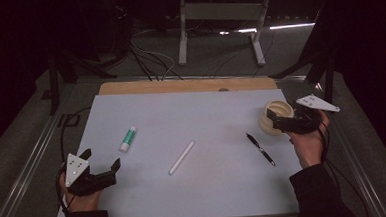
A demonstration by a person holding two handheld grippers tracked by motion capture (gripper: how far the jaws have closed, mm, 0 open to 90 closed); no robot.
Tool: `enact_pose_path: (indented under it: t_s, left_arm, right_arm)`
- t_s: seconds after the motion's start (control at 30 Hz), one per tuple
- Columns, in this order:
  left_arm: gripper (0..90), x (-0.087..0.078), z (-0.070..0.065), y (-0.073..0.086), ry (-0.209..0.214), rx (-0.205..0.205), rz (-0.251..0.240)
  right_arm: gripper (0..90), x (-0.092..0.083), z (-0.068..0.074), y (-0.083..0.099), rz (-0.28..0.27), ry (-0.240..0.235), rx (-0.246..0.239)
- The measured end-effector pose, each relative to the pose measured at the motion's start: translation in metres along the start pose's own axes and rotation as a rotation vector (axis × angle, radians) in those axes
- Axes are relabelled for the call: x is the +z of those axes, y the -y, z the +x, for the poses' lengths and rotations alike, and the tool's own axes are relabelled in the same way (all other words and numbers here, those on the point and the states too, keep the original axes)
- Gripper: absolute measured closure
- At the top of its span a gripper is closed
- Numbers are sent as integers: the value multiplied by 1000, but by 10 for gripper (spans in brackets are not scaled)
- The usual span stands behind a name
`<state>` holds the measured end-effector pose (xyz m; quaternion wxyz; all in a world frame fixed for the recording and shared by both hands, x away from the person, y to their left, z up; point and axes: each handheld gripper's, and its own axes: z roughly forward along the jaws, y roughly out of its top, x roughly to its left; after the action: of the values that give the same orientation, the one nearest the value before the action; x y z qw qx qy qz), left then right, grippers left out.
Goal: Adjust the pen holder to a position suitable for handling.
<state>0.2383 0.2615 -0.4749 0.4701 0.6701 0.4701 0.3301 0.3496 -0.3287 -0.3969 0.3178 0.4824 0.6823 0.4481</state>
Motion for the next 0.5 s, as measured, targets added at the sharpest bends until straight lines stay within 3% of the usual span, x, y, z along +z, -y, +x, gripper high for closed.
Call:
enact_pose_path:
  t_s: [0.33, 0.5]
  left_arm:
    - [3, 0, 0, 1, -3, -5, -3]
    - [3, 0, 1, 1, -5, -6, -2]
  right_arm:
    - [0, 14, -13, -12, 36, 39, 14]
    - [0, 24, -21, -12, 86, 58, 19]
